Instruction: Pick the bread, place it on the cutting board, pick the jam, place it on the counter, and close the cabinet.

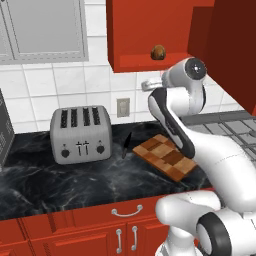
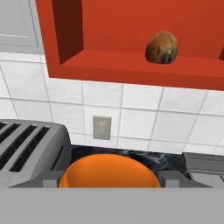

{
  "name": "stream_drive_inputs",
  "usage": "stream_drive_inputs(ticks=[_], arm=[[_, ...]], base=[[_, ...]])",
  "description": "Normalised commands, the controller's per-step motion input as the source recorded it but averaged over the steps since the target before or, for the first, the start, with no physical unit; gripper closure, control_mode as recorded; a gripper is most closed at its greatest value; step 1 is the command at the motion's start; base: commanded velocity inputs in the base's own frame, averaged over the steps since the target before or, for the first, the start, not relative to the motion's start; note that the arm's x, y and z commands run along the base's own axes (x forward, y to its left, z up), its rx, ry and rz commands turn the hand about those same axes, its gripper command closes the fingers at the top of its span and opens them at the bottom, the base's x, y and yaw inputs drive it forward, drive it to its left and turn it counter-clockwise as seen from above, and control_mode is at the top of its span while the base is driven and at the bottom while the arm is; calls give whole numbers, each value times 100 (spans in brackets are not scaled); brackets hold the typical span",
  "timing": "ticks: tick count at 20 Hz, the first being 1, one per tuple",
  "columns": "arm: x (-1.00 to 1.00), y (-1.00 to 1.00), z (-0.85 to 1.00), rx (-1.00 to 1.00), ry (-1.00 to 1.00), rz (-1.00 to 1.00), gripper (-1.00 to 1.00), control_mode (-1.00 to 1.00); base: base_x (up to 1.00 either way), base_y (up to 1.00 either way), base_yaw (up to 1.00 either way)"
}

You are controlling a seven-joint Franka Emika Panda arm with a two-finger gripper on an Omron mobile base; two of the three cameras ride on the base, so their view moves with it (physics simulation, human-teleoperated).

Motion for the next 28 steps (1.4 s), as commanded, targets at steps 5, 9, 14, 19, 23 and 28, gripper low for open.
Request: stream_drive_inputs(ticks=[5,9,14,19,23,28], arm=[[-17,15,-27,0,0,0,100,-100],[-15,21,-26,0,0,0,100,-100],[-10,20,-22,0,3,0,100,-100],[-10,19,-18,0,5,0,100,-100],[-9,17,-19,0,6,0,100,-100],[-1,19,-15,0,5,0,100,-100]], base=[[0,0,0],[0,0,0],[0,0,0],[0,0,0],[0,0,0],[0,0,0]])
